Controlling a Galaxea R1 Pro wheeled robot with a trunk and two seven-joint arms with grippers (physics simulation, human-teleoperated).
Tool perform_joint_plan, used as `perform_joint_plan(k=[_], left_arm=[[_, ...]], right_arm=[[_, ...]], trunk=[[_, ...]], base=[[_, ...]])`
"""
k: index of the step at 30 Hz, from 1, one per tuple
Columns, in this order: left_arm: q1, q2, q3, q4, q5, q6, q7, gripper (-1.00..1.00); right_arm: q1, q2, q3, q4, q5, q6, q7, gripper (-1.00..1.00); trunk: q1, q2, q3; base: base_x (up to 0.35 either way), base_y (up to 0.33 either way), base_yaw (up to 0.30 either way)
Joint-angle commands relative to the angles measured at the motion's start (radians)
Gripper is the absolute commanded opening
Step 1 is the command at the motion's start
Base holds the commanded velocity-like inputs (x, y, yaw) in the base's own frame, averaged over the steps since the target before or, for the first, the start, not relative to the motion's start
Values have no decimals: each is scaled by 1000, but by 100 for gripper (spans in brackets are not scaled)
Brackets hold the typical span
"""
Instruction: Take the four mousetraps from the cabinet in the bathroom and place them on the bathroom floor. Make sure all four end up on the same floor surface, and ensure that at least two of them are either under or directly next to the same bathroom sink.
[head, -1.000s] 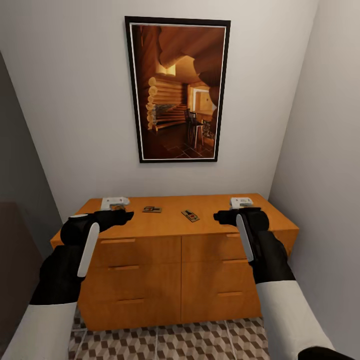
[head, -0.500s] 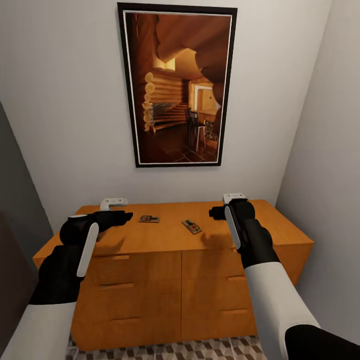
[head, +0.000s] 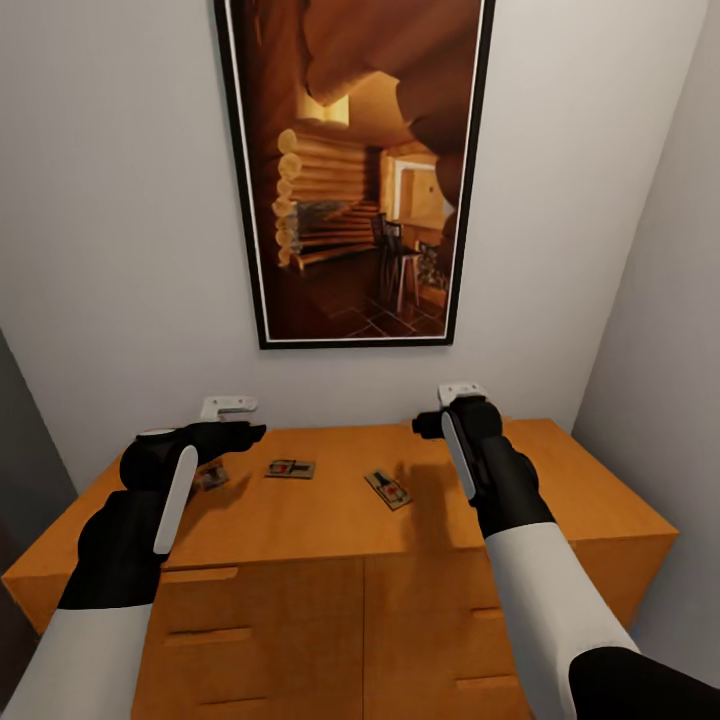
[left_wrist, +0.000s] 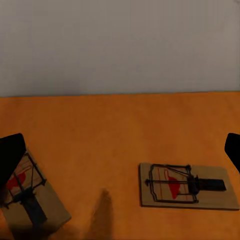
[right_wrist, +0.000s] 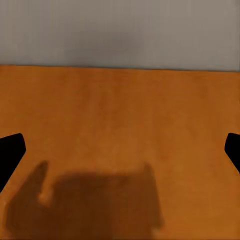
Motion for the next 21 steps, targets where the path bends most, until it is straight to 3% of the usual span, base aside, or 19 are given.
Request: perform_joint_plan(k=[1,8,21], left_arm=[[-1,0,0,-1,6,5,1,100],[-1,0,0,0,6,4,1,100],[-1,-2,-1,4,6,7,1,100]], right_arm=[[-1,0,3,-1,9,5,4,100],[-1,0,9,-4,11,5,7,100],[-1,0,11,-7,13,5,9,100]], trunk=[[1,-1,-1],[1,-1,-1],[1,-1,-1]], base=[[294,0,0],[143,0,0],[20,0,0]])
